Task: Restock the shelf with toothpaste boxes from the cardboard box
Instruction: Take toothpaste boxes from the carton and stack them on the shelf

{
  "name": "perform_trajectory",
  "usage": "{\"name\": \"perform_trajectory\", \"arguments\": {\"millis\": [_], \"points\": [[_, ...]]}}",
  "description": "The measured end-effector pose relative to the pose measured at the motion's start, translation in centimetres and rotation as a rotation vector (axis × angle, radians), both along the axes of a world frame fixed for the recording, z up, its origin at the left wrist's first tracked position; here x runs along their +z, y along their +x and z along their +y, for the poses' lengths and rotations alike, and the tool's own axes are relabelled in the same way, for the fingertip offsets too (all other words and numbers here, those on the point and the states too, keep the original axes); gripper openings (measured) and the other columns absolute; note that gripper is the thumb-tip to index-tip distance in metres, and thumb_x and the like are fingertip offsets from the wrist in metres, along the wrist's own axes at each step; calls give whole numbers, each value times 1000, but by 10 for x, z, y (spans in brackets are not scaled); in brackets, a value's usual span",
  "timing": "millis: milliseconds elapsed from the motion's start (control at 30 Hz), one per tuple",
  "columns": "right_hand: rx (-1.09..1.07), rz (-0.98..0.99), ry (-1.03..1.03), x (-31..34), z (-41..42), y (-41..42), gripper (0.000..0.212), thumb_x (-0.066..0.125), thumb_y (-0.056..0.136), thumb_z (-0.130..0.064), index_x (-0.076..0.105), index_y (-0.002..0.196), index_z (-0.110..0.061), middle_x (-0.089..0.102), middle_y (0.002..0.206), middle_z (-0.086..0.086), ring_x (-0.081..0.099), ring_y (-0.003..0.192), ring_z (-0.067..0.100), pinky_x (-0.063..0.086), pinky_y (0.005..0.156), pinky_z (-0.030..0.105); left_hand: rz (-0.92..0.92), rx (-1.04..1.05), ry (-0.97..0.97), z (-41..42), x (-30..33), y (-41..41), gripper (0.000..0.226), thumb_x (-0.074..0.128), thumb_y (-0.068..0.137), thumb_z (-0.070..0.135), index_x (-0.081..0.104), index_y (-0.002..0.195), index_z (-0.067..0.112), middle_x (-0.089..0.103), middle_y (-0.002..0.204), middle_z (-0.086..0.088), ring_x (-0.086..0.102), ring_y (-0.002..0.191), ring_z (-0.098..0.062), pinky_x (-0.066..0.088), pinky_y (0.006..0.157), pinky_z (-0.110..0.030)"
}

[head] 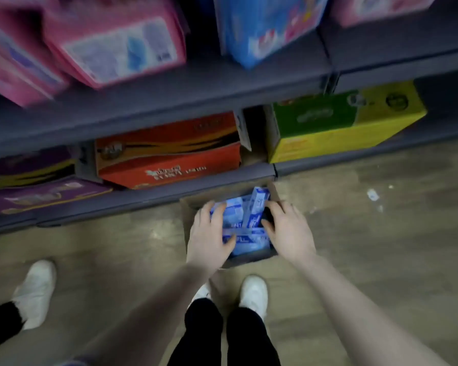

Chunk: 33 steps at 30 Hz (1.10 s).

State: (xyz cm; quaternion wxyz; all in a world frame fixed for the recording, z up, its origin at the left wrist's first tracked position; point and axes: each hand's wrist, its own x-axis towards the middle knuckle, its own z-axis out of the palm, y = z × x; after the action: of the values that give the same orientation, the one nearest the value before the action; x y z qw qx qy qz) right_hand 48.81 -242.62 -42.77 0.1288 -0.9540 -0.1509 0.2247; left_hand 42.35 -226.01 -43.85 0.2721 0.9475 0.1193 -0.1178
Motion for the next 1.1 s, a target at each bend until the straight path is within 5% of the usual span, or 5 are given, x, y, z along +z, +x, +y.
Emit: {"name": "perform_trajectory", "arguments": {"millis": [300,467,633,933,1100], "points": [[82,210,-123,-125,12,7,55,56,89,-39,40,134,-12,44,129,14,41,121,31,34,102,38,340,-182,156,6,-136,-10,95,65,79,47,6,149,22,3,155,-11,4,143,-28,10,115,-37],[68,433,-200,-163,20,14,65,65,81,-45,42,129,-7,46,127,16,44,119,32,37,99,37,635,-155,8,12,-172,-6,116,75,72,46,-14,145,38,-20,155,-6,-2,144,-29,20,113,-42],[44,573,-279,-190,17,11,75,73,73,-46,42,128,-6,45,130,14,45,121,29,37,99,33,790,-24,-139,11,-207,-14,128,79,66,46,-22,144,31,-18,155,-13,-7,143,-32,10,117,-43],[66,598,-265,-212,13,10,61,71,77,-42,47,121,-7,54,128,12,51,118,26,40,92,28,825,214,-354,6,-239,-25,132,81,70,26,-31,140,27,27,151,-7,34,134,-24,28,111,-36],[35,626,-184,-210,9,12,47,66,81,-34,53,117,-8,56,126,12,51,117,26,40,89,26,835,293,-91,4,-240,-18,118,80,69,18,-7,149,14,37,143,-15,42,128,-30,39,104,-39]]}}
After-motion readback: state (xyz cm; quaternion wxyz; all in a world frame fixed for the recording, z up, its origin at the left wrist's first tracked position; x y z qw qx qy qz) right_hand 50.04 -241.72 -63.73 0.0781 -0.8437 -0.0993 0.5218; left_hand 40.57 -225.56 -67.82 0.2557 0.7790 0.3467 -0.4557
